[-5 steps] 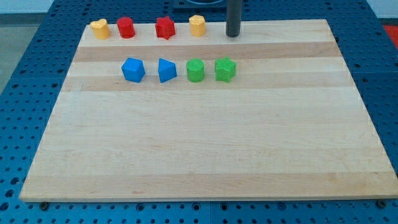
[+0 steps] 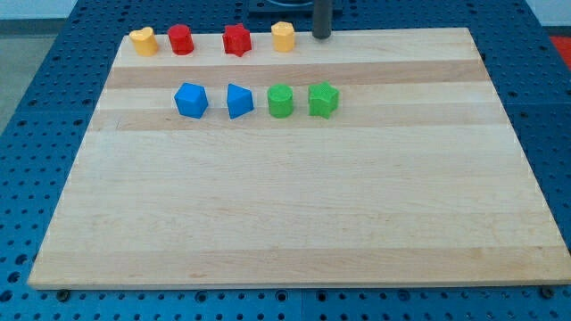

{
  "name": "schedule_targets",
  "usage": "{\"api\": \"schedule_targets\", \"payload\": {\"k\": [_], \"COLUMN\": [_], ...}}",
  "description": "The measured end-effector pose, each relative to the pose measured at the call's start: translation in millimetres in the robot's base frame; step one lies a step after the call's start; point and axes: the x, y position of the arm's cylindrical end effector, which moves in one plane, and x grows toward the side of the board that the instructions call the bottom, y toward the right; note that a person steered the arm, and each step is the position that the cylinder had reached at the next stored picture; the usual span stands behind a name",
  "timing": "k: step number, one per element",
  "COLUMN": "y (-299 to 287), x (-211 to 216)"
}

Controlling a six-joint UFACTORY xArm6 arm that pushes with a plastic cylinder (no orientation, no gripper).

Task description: Push the yellow hexagon slightly towards the red star

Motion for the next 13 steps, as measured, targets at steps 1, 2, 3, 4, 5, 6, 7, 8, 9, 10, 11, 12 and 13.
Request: {"api": "schedule_targets", "payload": {"k": [1, 2, 3, 4, 5, 6, 7, 8, 9, 10, 11, 12, 13], "y": [-9, -16, -27, -30, -30, -31, -32, -36, -41, -41, -41, -41, -41], "x": [-2, -1, -1, -1, -1, -1, -1, -1, -1, 1, 2, 2, 6]}}
